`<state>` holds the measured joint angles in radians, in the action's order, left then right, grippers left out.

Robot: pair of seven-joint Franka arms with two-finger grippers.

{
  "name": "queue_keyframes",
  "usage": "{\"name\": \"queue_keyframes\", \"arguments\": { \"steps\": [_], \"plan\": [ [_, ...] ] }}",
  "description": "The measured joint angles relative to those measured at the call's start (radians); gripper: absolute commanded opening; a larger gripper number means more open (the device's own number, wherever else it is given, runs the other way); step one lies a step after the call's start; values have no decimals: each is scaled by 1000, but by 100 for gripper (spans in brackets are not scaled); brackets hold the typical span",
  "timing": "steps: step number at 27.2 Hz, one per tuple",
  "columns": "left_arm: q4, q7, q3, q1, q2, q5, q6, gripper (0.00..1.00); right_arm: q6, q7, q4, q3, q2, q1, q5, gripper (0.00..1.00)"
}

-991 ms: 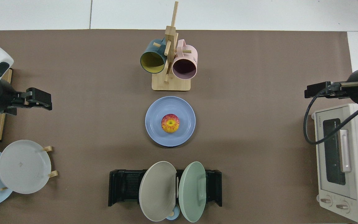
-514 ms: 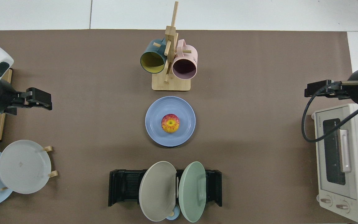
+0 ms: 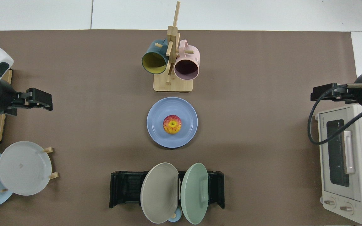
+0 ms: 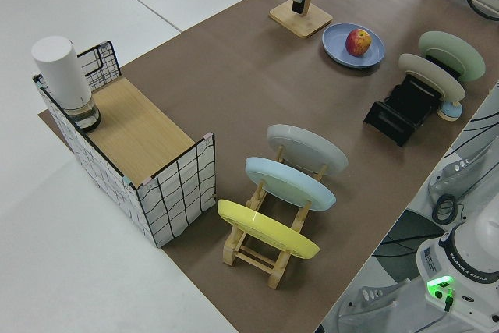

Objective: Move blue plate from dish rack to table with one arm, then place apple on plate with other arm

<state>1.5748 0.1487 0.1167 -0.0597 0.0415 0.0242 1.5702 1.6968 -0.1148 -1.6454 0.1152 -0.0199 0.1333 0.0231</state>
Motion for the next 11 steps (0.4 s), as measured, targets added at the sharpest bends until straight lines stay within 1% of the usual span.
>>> {"name": "queue_keyframes", "arguments": {
  "steps": [5, 11],
  "plan": [
    [0, 0, 0, 0, 0, 0, 0, 100, -88, 24, 22, -1, 0, 0, -6, 100],
    [0, 0, 0, 0, 0, 0, 0, 100, -101, 43, 31, -4, -1, 0, -14, 100]
  ]
}}
